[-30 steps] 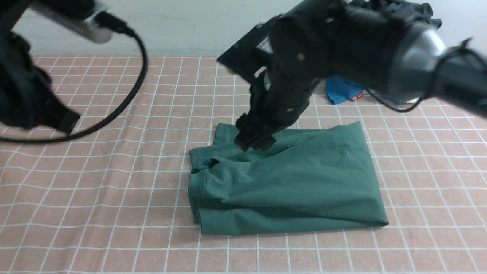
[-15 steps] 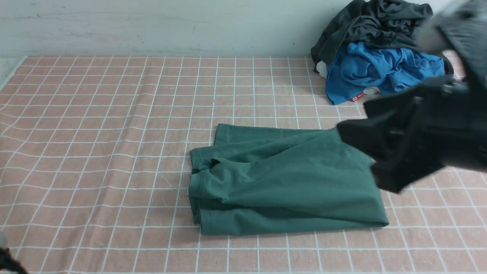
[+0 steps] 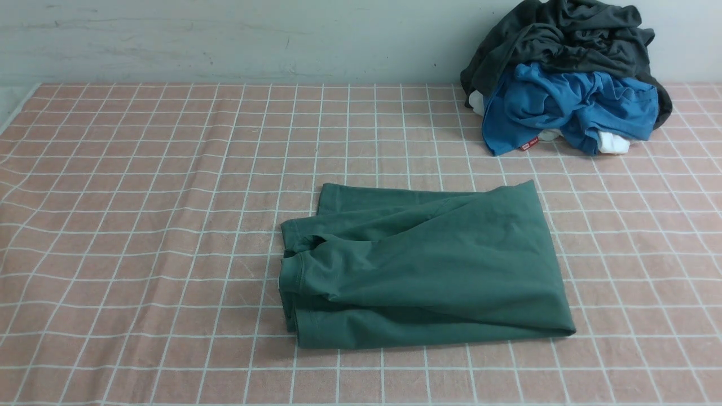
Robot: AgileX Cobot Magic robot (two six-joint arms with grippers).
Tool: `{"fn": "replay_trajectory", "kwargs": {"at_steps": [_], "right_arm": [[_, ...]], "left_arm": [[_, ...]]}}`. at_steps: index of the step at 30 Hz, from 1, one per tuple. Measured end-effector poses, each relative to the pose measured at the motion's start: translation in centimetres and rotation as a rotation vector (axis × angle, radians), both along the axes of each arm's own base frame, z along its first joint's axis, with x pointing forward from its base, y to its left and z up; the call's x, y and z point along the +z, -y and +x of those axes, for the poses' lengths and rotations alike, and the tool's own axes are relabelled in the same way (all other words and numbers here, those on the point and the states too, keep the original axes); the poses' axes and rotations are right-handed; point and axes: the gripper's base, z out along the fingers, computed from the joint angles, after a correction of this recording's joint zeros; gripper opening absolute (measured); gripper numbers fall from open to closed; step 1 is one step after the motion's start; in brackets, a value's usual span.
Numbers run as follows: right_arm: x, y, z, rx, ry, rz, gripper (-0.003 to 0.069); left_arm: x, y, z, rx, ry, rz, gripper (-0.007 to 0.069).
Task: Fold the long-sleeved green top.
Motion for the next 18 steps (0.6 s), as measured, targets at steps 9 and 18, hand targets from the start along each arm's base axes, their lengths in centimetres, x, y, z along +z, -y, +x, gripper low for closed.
{"fn": "replay_trajectory", "kwargs": {"at_steps": [9, 18], "right_arm": [[0.1, 0.39, -0.42, -0.003, 0.013, 0.009, -0.0013], [-0.13, 0.37, -0.41, -0.003, 0.005, 0.005, -0.0013]], "left_arm": [[0.0, 0.01, 0.0, 0.0, 0.0, -0.001, -0.0003], [0.0, 0.01, 0.0, -0.001, -0.001, -0.002, -0.0003]]}}
